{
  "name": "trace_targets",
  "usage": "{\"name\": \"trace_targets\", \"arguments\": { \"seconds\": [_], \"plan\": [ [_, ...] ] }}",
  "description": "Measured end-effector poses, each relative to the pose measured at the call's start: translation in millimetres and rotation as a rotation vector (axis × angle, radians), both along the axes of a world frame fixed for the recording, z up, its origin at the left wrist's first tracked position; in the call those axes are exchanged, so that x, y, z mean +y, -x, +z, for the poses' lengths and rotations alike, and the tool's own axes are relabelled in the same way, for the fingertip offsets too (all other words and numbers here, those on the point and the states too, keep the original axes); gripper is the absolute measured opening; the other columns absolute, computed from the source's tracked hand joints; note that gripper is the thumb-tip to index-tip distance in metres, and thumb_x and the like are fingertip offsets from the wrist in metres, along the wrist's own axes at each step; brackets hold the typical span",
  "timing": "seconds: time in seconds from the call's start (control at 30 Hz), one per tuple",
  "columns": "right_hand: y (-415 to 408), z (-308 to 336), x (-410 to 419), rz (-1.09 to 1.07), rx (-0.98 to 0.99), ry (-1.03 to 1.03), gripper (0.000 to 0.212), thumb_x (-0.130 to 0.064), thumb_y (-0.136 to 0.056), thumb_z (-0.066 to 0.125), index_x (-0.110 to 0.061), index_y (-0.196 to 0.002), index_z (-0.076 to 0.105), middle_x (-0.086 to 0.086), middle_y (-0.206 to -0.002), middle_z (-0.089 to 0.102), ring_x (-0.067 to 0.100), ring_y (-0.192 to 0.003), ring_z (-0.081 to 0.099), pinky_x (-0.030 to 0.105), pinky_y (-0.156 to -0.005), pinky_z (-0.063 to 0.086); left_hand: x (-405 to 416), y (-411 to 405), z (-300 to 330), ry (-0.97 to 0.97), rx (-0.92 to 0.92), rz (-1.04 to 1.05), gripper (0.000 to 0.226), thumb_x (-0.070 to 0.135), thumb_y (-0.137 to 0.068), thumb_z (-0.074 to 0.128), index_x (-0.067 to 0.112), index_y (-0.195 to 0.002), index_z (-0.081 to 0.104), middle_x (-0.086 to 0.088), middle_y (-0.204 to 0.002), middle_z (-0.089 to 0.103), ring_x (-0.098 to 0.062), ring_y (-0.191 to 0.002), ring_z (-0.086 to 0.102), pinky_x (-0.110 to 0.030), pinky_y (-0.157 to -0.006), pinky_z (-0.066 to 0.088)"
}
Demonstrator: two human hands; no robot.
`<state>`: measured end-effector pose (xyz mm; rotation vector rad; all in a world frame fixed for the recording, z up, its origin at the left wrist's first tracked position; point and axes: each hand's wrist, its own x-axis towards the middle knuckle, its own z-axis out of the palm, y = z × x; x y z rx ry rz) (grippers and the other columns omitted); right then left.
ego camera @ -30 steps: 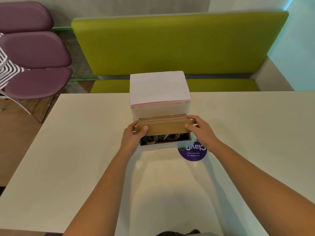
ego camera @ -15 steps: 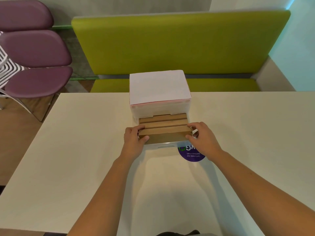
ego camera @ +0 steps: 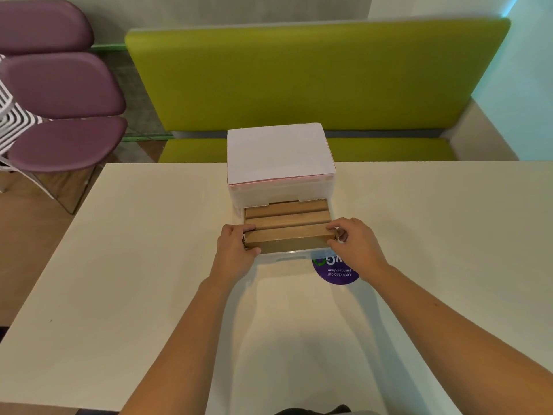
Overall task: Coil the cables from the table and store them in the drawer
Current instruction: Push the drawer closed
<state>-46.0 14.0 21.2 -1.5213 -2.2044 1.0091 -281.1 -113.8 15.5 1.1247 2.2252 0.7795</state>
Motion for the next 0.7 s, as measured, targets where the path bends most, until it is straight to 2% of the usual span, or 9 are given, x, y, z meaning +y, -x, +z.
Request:
{"name": "trace_targets", "arguments": {
  "seconds": [0.17,0.27,0.43,0.57,0.7],
  "plan": [
    [-2.1,0.1,-1.1,-0.087,0.081,0.059,0.035,-0.028,-0.088,0.068,-0.02,-0.122,0.063,-0.005,-0.097,0.064,0.012,-0.084,0.06,0.023,-0.073,0.052,1.0,0.5,4.3,-0.007,-0.037,0.033,0.036,0.029,-0.099,0.055,0.024,-0.135,0.055,0.0,-0.118,0.04,-0.015,-0.1,0.049,-0.022,-0.097,0.038],
    [-1.9,2.4,-0.8,-0.103,0.071,0.087,0.036,-0.027,-0.089,0.067,-0.018,-0.124,0.063,-0.004,-0.099,0.065,0.013,-0.085,0.061,0.024,-0.074,0.053,0.4,5.0,5.5,0.011,-0.007,0.006,0.037,0.022,-0.099,0.055,0.024,-0.136,0.055,0.002,-0.116,0.042,-0.014,-0.099,0.051,-0.02,-0.094,0.038],
    [0.2,6.4,3.1,-0.128,0.063,0.183,0.038,-0.024,-0.084,0.074,-0.017,-0.119,0.062,-0.005,-0.093,0.063,0.015,-0.085,0.061,0.02,-0.062,0.048,0.5,2.7,2.0,0.03,0.051,0.029,0.042,0.014,-0.091,0.067,0.023,-0.132,0.06,0.001,-0.11,0.044,-0.018,-0.096,0.056,-0.021,-0.091,0.041],
    [1.1,10.9,4.5,-0.176,0.055,0.255,0.039,-0.025,-0.08,0.079,-0.017,-0.114,0.063,-0.007,-0.086,0.063,0.018,-0.086,0.063,0.025,-0.067,0.052,0.4,-1.4,-1.3,0.018,0.068,0.053,0.042,0.011,-0.088,0.07,0.023,-0.128,0.063,0.001,-0.107,0.044,-0.02,-0.093,0.058,-0.024,-0.09,0.045],
    [2.5,15.8,2.3,-0.182,-0.011,0.243,0.042,-0.028,-0.079,0.08,-0.02,-0.115,0.06,-0.003,-0.095,0.065,0.018,-0.085,0.063,0.025,-0.063,0.053,1.5,-2.0,-0.6,0.03,0.087,0.05,0.042,0.011,-0.089,0.068,0.022,-0.129,0.062,0.002,-0.107,0.043,-0.024,-0.1,0.059,-0.03,-0.096,0.047]
  ]
}}
